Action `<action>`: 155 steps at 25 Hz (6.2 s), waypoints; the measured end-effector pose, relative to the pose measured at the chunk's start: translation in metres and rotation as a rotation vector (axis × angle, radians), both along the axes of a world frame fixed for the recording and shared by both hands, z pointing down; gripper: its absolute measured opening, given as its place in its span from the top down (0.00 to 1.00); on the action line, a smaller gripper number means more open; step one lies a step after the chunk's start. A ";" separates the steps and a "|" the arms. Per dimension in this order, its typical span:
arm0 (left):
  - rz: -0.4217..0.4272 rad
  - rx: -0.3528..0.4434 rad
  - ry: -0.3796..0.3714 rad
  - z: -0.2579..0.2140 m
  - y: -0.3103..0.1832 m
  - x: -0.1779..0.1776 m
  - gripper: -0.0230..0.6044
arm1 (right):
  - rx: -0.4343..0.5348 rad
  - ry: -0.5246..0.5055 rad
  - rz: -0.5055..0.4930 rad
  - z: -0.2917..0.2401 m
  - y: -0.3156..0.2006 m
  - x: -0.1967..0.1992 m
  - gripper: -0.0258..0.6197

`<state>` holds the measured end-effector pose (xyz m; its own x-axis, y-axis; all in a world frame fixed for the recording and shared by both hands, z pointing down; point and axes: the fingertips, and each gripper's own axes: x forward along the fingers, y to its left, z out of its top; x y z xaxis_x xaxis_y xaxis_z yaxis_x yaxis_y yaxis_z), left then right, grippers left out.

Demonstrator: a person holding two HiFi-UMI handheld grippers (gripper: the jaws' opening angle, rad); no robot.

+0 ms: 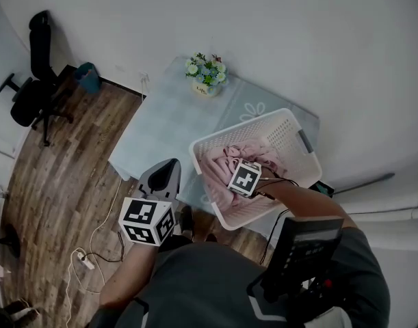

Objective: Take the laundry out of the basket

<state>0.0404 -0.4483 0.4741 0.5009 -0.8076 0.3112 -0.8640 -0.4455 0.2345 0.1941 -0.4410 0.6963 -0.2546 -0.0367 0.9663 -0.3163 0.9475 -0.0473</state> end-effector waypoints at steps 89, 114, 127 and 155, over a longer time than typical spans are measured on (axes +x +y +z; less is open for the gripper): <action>-0.081 0.179 -0.105 -0.091 0.050 0.008 0.95 | 0.186 -1.072 0.113 -0.279 0.008 0.027 0.75; -0.356 0.383 -0.093 -0.165 0.197 -0.246 0.95 | 0.287 -1.522 0.071 -0.444 0.096 -0.211 0.75; -0.631 0.356 -0.154 -0.150 0.228 -0.260 0.95 | 0.221 -1.590 0.045 -0.420 0.098 -0.263 0.75; -0.671 0.355 -0.143 -0.140 0.292 -0.310 0.95 | 0.334 -1.484 0.053 -0.398 0.195 -0.321 0.75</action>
